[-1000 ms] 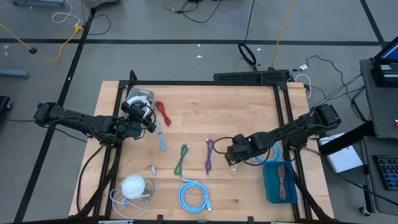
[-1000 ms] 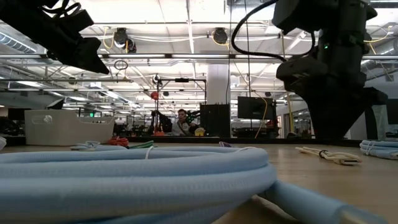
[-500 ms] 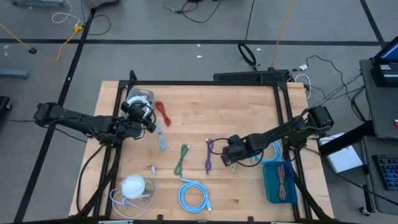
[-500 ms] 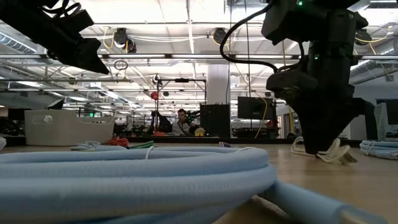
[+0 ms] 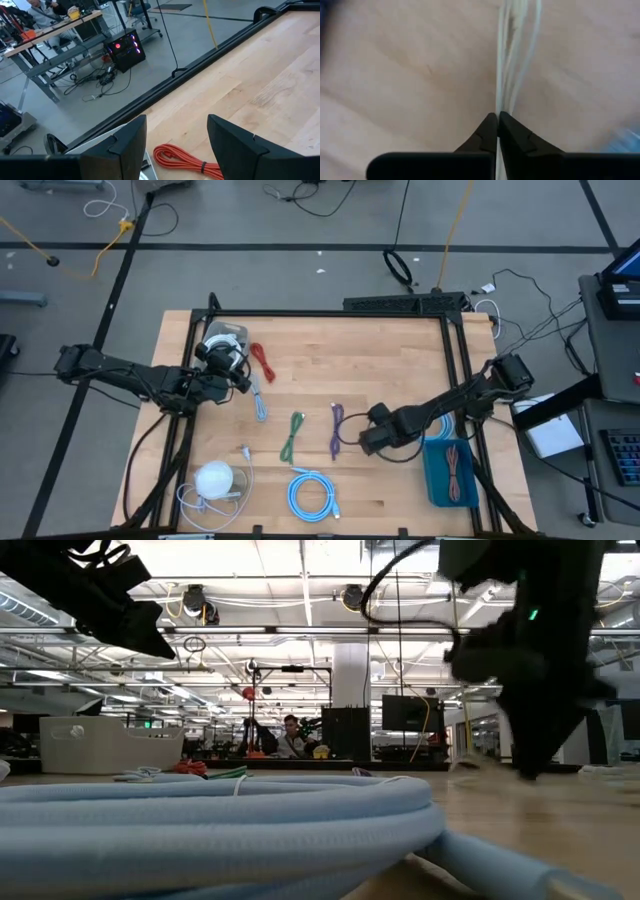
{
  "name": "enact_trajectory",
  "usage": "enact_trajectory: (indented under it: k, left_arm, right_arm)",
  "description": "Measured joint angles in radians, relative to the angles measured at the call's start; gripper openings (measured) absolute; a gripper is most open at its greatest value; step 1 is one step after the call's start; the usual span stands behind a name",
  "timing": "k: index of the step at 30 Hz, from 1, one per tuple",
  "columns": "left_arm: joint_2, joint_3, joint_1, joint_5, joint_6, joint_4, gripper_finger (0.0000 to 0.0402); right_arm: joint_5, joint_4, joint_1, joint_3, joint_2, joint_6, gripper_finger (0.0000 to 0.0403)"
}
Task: Pick & Place USB Port
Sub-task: Put the white USB cable into the blue basket
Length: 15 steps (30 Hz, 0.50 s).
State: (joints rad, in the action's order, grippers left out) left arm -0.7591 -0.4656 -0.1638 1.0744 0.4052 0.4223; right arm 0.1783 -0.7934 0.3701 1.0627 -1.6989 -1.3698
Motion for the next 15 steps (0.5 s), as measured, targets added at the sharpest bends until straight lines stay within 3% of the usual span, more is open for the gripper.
enact_trajectory:
  k: [5,10,15]
  left_arm:
    - [0.0,0.0,0.0,0.0,-0.001,0.0,0.0211]
    - [0.0,0.0,0.0,0.0,-0.004,0.001,0.0211]
    - [0.0,0.02,0.0,0.002,-0.004,-0.009,0.0211]
  right_arm:
    - [0.031,-0.461,0.075,0.259,0.006,-0.135,0.0001]
    - [-0.001,-0.751,0.192,0.468,0.006,-0.366,0.0001]
    - [-0.124,-0.766,0.346,0.493,0.009,-0.638,0.0]
